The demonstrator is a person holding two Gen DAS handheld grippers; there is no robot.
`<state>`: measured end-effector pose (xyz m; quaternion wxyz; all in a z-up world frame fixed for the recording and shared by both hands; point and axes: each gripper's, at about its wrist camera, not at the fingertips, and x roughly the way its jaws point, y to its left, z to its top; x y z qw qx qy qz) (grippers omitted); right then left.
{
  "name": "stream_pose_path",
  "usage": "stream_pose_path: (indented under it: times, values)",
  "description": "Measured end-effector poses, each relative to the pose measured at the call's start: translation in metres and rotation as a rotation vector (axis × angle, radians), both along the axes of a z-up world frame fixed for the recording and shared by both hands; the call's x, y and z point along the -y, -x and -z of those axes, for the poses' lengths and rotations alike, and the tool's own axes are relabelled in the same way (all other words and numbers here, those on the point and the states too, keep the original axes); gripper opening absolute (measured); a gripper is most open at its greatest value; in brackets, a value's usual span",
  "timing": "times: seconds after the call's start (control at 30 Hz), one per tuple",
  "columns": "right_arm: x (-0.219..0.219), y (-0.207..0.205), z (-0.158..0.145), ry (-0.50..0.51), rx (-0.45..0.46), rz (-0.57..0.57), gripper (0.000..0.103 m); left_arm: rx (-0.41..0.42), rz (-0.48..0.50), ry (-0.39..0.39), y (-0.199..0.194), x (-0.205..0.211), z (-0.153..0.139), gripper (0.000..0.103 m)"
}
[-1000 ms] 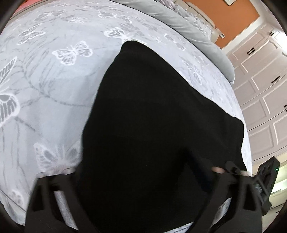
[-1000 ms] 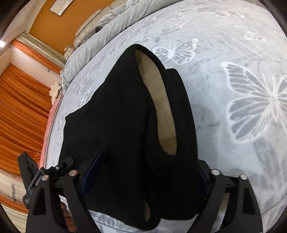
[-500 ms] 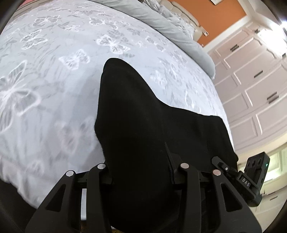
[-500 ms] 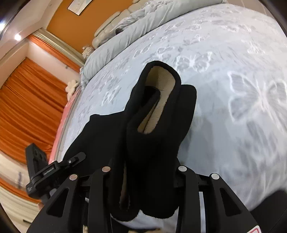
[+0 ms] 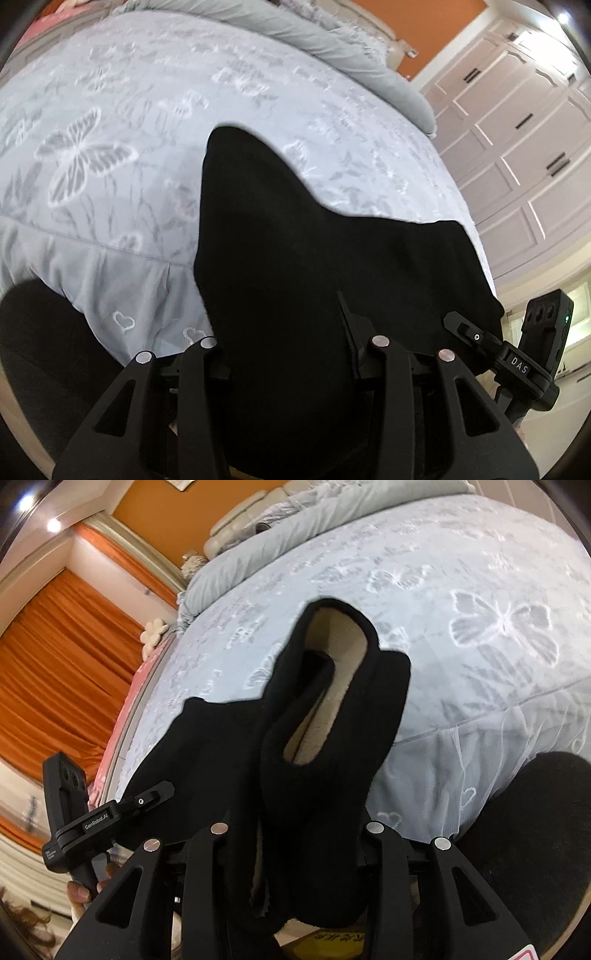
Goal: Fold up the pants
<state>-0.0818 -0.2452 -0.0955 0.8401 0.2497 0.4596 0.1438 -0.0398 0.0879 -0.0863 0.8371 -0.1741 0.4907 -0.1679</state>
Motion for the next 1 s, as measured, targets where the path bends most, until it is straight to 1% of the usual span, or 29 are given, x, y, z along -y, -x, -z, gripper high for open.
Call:
stream_pose_path:
  times: [0.07,0.1,0.2,0.37,0.4,0.43,0.47,0.53,0.57,0.63,0.67,0.73,0.77,0.8,0.83,0.87,0.93,1.0]
  values:
    - [-0.003,0.004,-0.016,0.002,0.031,-0.01,0.032,0.024,0.012,-0.012,0.001,0.005,-0.012,0.038]
    - [-0.004,0.005,-0.024,0.003,0.046,-0.016,0.032,0.046,0.022,-0.017,0.003,0.006,-0.023,0.038]
    - [-0.003,0.011,-0.057,0.005,0.12,-0.036,0.031,0.139,0.041,-0.041,0.005,0.01,-0.059,0.038]
    - [-0.002,-0.005,-0.116,0.005,0.272,-0.046,0.031,0.315,0.053,-0.067,0.001,0.015,-0.123,0.039]
    - [-0.001,-0.013,-0.127,0.003,0.303,-0.049,0.031,0.367,0.053,-0.072,-0.005,0.017,-0.141,0.039]
    - [0.001,-0.023,-0.143,0.004,0.347,-0.053,0.031,0.391,0.052,-0.074,-0.009,0.018,-0.149,0.039]
    - [0.001,-0.031,-0.153,0.006,0.378,-0.053,0.031,0.441,0.048,-0.077,-0.018,0.019,-0.166,0.039]
    - [0.003,-0.048,-0.174,0.008,0.441,-0.057,0.032,0.506,0.039,-0.08,-0.033,0.022,-0.187,0.039]
    - [0.005,-0.065,-0.189,0.011,0.491,-0.057,0.032,0.556,0.028,-0.084,-0.045,0.024,-0.201,0.039]
    - [0.004,-0.09,-0.205,0.015,0.543,-0.06,0.032,0.623,0.009,-0.097,-0.064,0.028,-0.219,0.039]
    - [0.007,-0.113,-0.214,0.002,0.572,-0.056,0.032,0.665,-0.007,-0.103,-0.08,0.031,-0.228,0.04]
    - [0.011,-0.142,-0.222,-0.009,0.6,-0.055,0.032,0.723,-0.032,-0.111,-0.111,0.036,-0.239,0.04]
    - [0.014,-0.166,-0.224,-0.012,0.61,-0.048,0.032,0.736,-0.039,-0.114,-0.122,0.037,-0.24,0.04]
    - [0.018,-0.19,-0.222,-0.022,0.611,-0.039,0.032,0.748,-0.049,-0.11,-0.142,0.04,-0.241,0.04]
    - [0.021,-0.204,-0.218,-0.03,0.61,-0.036,0.032,0.759,-0.055,-0.112,-0.161,0.043,-0.24,0.041]
    - [0.024,-0.23,-0.211,-0.046,0.604,-0.027,0.032,0.769,-0.064,-0.113,-0.178,0.045,-0.238,0.041]
    - [0.03,-0.266,-0.194,-0.058,0.59,-0.015,0.032,0.765,-0.081,-0.139,-0.221,0.053,-0.225,0.041]
    - [0.034,-0.302,-0.173,-0.052,0.576,-0.001,0.032,0.723,-0.085,-0.127,-0.266,0.057,-0.204,0.041]
